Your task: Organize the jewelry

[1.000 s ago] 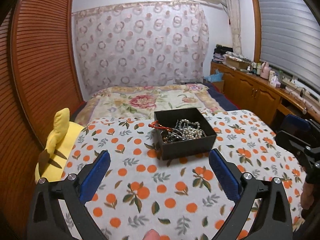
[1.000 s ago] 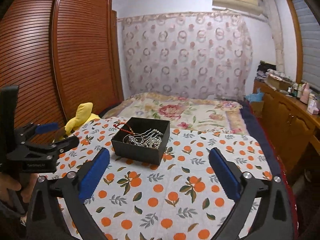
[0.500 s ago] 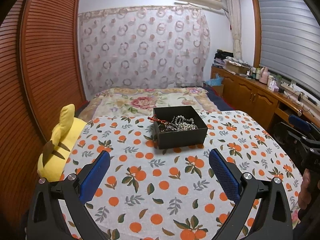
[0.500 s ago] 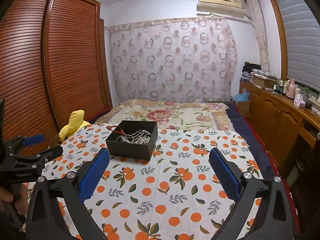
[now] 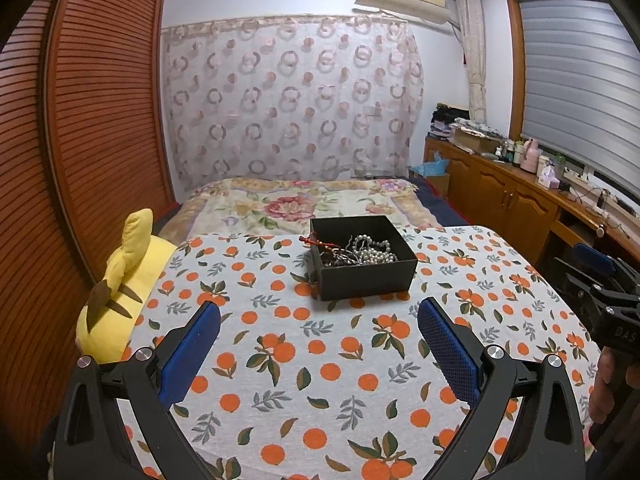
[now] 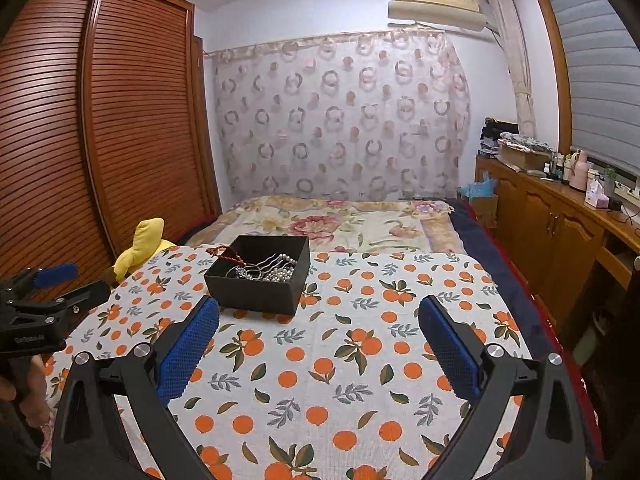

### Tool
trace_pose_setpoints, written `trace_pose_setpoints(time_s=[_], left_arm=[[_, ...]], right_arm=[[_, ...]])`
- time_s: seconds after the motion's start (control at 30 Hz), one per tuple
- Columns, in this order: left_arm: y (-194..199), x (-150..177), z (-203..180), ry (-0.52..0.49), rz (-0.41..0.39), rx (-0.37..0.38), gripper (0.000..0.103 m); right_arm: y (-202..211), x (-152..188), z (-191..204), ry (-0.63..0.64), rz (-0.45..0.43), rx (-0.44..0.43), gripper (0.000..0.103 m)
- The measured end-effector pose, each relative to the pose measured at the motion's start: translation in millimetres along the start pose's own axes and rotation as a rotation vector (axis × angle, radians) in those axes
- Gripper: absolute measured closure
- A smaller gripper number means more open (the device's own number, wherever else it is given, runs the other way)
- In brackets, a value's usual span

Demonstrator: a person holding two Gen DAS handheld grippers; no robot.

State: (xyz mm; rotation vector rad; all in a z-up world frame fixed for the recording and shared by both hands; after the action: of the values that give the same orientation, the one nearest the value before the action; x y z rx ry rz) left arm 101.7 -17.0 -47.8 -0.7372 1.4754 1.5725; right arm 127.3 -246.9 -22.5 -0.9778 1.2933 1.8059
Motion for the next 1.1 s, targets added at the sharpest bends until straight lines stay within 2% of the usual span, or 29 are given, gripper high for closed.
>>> trace_pose_setpoints(time_s=[1.1], left_arm=[[7.1,-9.2,0.1,0.001,-0.022,-0.010,0.008]], right_arm=[[-0.8,1.4,-1.1,-0.002,-0.006,-0.005,0.003]])
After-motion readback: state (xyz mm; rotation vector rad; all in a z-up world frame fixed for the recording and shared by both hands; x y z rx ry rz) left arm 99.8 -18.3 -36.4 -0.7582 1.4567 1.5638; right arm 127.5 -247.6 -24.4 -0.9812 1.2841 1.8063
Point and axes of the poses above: each gripper's, at about its wrist camera, not at the fingertips, and y roughly against the way its jaws point, z to its left, x to its underside, the point moved 8 cm from there along -y, roughly the way its jaws point, and after that the axes turned 9 degrees about -y, right-handed, at the moved point
